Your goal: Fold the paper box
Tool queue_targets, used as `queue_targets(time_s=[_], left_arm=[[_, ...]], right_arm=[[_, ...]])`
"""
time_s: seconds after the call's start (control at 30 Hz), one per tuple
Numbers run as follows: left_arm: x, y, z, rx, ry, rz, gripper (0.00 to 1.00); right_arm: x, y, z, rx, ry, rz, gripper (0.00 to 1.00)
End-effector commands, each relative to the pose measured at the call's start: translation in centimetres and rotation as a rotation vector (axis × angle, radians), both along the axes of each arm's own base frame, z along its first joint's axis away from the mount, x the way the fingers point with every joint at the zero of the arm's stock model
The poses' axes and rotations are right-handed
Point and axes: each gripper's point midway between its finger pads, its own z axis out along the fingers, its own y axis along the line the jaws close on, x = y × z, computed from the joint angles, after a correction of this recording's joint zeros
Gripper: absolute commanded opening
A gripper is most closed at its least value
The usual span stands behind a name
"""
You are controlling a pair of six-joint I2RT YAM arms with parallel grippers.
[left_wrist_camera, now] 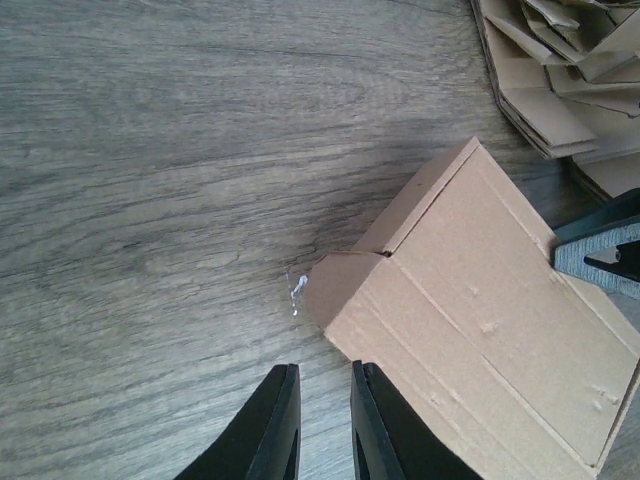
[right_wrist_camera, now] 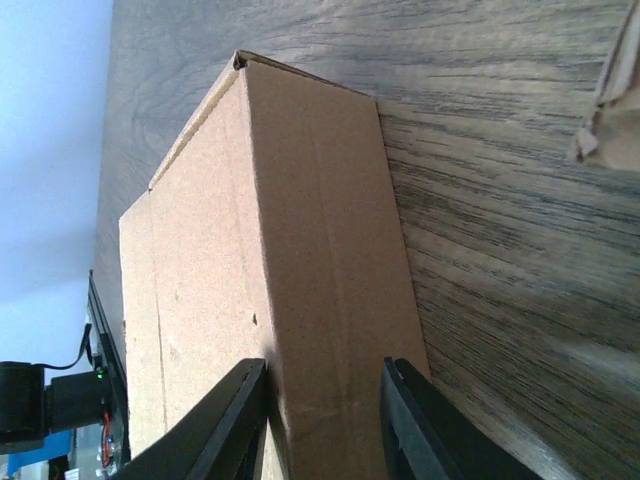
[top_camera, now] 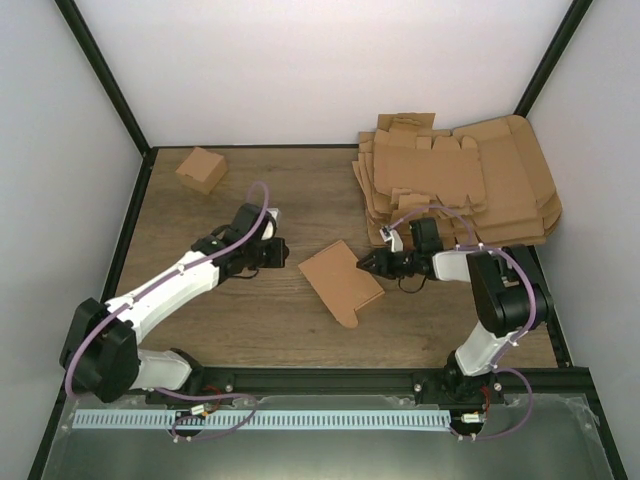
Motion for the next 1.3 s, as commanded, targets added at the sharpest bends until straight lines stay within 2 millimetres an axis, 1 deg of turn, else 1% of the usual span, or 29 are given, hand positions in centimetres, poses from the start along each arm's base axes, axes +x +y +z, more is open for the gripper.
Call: queue_targets(time_s=[0.0,0.17,0.27,0.37,0.47,0.63,0.77,0.87,1.03,1.1,1.17,1.2,1.27], left_arm=[[0.6,-0.5,0.1,-0.037,-0.006,-0.013,0.17],[1.1,-0.6,0.5,-0.066,-0.004,-0.014,0.16],[1.2,-0.6,0.2,-0.079,0.004,-0.013,0.17],[1.1,-0.6,-0.2,-0.102,0.016,-0.007,0.16],[1.1,-0.6,-0.5,-0.123,0.028,-0.007,0.16],[0.5,-1.2,-1.9,-0.161,0.069,-0.023,0.16],[-1.4,-3.5,-4.5,-0.279,0.168,-0.08,0.16],[-1.9,-5.2,-5.4,-0.288,0.182,-0.112,0.16],[-2.0,-8.0,-5.2,-0.326,0.169,-0.17,0.16],[-2.0,-9.4,-5.1,-0.341,0.164,-0.207,0.2],[-1.9,-10.8,-4.6,-0.362,0.146,-0.246,0.26],[-1.8,-11.6,-4.4,-0.37,0.132,-0.266,0.27],[-1.5,-12.6,-4.5,-0.355,0.121,-0.286,0.26]], right_arm=[[-0.1,-1.8,-2.9,-0.044,0.075,-0.074,0.32],[0.1,-2.4,-2.7,0.024,0.1,-0.093,0.29],[0.5,-2.9,-2.0,0.089,0.111,-0.111,0.26],[0.9,-3.5,-1.6,0.146,0.129,-0.13,0.22],[0.9,-3.5,-1.6,0.185,0.15,-0.131,0.19],[1.0,-3.4,-2.1,0.193,0.164,-0.134,0.18],[1.2,-3.5,-2.2,0.181,0.157,-0.136,0.18],[1.4,-3.6,-2.2,0.167,0.149,-0.137,0.18],[2.5,-4.0,-2.0,0.096,0.114,-0.153,0.19],[2.8,-3.5,-2.0,0.06,0.102,-0.139,0.19],[3.2,-2.8,-2.2,0.021,0.09,-0.126,0.19],[3.4,-2.5,-2.3,0.002,0.085,-0.12,0.19],[3.8,-1.6,-2.6,-0.03,0.078,-0.104,0.18]])
